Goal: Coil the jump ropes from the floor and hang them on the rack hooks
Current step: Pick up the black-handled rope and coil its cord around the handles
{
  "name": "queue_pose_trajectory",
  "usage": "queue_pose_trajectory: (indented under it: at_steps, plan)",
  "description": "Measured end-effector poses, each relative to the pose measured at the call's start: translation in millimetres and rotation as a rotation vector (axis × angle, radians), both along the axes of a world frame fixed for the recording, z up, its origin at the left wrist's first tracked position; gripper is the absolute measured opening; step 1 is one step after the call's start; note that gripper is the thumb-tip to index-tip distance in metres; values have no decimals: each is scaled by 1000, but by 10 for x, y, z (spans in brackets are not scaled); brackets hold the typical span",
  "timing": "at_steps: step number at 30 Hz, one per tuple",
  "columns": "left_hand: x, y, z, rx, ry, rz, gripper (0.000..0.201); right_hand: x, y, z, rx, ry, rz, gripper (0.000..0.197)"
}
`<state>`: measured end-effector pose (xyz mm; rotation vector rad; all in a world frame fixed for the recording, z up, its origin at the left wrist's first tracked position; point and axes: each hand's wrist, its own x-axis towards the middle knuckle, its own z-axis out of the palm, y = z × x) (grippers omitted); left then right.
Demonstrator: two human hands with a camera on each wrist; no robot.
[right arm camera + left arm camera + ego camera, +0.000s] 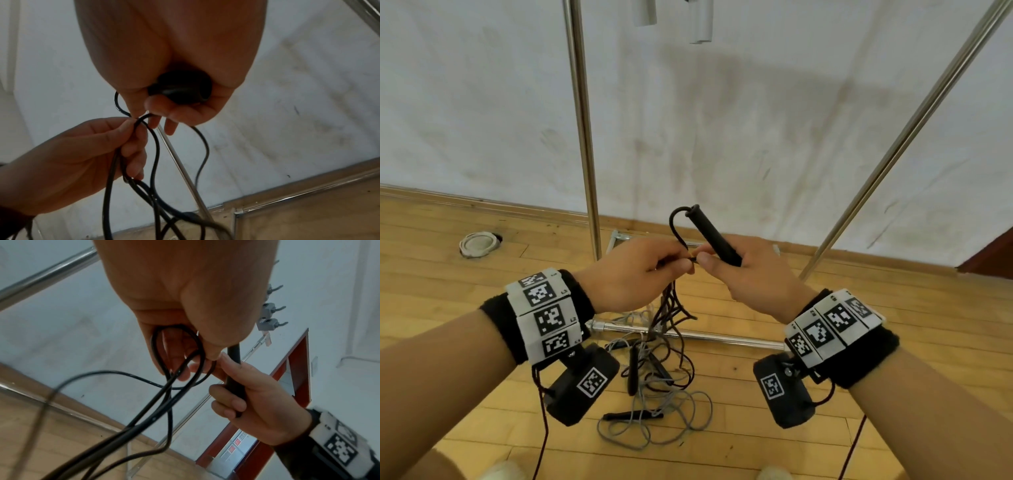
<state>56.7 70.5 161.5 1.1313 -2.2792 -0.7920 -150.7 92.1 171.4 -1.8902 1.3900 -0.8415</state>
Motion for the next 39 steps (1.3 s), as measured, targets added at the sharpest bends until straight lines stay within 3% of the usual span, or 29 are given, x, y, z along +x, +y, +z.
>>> queue_pose_trajectory:
  at_steps: [3, 9, 15, 18, 20, 22, 25, 30, 36, 39]
  plan:
    - [4, 24, 9, 18, 52, -10, 17, 4, -8, 36, -7, -1, 30, 17]
    - [78, -72, -19, 140, -30, -122, 5, -40, -46, 76, -111, 149, 12, 25]
    - [163, -98, -127, 169, -254, -175, 25, -100, -64, 157, -130, 50, -76, 27]
    - [199, -108, -158, 198, -260, -178, 35, -121, -73, 207, -157, 9, -112, 28]
    - [204, -106, -164, 232, -239, -194, 26, -117, -69, 212, -154, -3, -124, 25]
    - [178, -86, -175, 225, -233, -197, 5, -109, -57, 209, -154, 7, -130, 24]
    - [154, -87, -222, 131, -239, -153, 29, -121, -63, 216, -171, 26, -160, 23]
    - [195, -108, -206, 118, -192, -99, 10, -188, -93, 243, -219, 56, -226, 25]
    - [229, -195, -235, 158, -249, -83, 5, -338, -152, 267, -260, 4, -282, 28]
    - [247, -245, -223, 150, -294, -67, 11, -441, -197, 235, -185, 6, -319, 30]
